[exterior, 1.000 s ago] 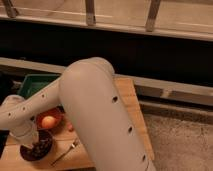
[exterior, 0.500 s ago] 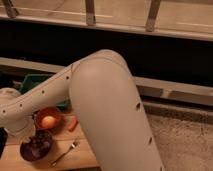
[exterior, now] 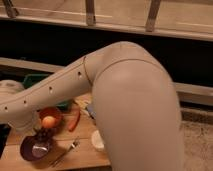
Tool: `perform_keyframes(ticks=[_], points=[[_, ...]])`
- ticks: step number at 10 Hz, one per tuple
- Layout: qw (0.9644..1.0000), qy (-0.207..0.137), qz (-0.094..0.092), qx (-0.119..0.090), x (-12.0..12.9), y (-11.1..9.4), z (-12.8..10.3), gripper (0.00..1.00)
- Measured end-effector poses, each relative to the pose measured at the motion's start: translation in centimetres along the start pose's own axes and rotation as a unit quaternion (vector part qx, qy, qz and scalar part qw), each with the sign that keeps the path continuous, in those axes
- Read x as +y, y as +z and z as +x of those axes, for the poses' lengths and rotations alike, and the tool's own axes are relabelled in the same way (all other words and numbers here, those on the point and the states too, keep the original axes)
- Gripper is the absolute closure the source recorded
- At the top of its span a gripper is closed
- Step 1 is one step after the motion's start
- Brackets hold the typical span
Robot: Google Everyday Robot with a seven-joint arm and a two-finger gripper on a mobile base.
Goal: Place grapes in paper cup
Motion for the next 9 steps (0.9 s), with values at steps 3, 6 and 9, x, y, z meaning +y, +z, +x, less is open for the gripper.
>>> perform_keyframes(ticks=[3, 6, 9], points=[[0.9978, 0.060, 0.024, 0.014, -4.4, -2.4, 4.3, 1.00], [0.9905, 0.123, 0.044, 0.044, -8.8, -4.1, 8.7, 1.00], [0.9802, 0.176, 0.061, 0.065, -10.9, -5.6, 12.8, 1.00]])
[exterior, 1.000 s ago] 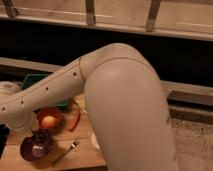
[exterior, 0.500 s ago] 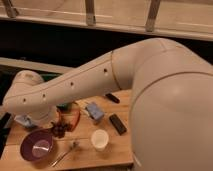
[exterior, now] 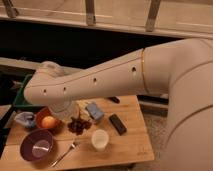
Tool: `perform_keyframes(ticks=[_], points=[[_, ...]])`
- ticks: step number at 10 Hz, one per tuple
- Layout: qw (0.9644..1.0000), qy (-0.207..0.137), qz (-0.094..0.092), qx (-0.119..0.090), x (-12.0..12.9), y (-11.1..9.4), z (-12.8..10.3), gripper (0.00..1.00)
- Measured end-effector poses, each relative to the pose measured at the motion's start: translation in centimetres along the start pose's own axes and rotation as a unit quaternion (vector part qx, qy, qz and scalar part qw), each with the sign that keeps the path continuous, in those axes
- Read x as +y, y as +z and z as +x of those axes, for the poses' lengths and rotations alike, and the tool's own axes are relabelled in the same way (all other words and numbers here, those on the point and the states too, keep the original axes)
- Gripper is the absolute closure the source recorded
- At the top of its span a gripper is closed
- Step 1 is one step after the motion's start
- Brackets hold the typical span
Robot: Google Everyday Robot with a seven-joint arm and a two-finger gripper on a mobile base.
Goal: Place grapes in paper cup
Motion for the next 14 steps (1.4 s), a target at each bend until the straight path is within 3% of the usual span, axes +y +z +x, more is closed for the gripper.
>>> perform_keyframes(ticks=[3, 11, 14], points=[[0.9990, 0.044, 0.002, 0.008, -2.2, -0.4, 3.1, 1.00], [0.9989, 0.045, 0.006, 0.011, -2.1, -0.2, 3.0, 1.00], [0.9971, 0.071, 0.012, 0.022, -3.7, 0.5, 4.0, 1.00]])
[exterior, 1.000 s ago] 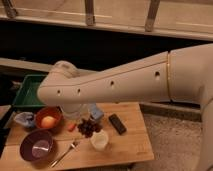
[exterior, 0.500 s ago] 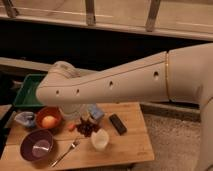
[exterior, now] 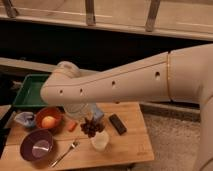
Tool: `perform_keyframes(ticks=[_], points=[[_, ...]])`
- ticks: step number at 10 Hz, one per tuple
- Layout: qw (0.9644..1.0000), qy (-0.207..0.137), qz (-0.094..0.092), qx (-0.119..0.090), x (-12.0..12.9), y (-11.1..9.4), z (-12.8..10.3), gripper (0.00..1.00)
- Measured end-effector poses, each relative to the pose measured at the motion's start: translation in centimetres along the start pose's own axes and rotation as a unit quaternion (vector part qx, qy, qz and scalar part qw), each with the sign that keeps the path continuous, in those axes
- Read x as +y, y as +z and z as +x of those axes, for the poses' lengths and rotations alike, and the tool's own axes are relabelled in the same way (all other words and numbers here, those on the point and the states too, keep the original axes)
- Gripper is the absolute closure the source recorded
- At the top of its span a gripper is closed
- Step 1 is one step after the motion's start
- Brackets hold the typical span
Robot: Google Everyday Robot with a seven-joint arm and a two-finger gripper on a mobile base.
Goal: Place grapes in paper cup
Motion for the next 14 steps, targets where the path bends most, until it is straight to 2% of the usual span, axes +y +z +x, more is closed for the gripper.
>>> perform_keyframes(ticks=[5, 12, 14], points=[[0.9989, 0.045, -0.006, 0.013, -2.4, 1.3, 1.6, 1.00], [0.9974, 0.063, 0.010, 0.034, -3.2, 0.7, 4.2, 1.00], [0.9971, 0.062, 0.010, 0.044, -3.0, 1.0, 4.7, 1.00]])
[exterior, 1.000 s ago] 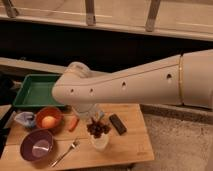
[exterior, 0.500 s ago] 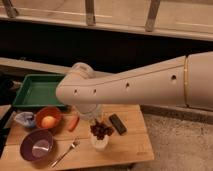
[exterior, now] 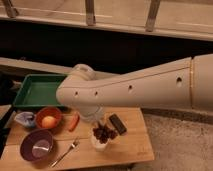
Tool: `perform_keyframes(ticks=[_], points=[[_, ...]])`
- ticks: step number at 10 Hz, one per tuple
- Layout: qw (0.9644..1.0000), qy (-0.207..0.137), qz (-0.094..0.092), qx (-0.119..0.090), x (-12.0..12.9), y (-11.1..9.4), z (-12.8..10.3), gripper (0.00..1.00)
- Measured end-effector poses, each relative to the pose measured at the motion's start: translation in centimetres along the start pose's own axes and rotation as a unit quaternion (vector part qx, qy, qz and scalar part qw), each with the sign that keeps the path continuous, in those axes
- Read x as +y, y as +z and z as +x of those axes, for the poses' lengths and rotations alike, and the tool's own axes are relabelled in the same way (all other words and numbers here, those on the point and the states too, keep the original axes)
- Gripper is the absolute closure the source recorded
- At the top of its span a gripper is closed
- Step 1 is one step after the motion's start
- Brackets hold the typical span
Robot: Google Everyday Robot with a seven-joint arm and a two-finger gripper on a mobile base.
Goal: Place grapes in paper cup
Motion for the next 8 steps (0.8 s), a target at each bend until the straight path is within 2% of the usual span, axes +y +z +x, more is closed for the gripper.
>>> perform_keyframes(ticks=[5, 8], points=[[0.9990, -0.014, -0.018, 0.039, 1.7, 3.1, 0.8, 1.00], [0.9977, -0.021, -0.028, 0.057, 2.5, 5.3, 0.4, 1.00]])
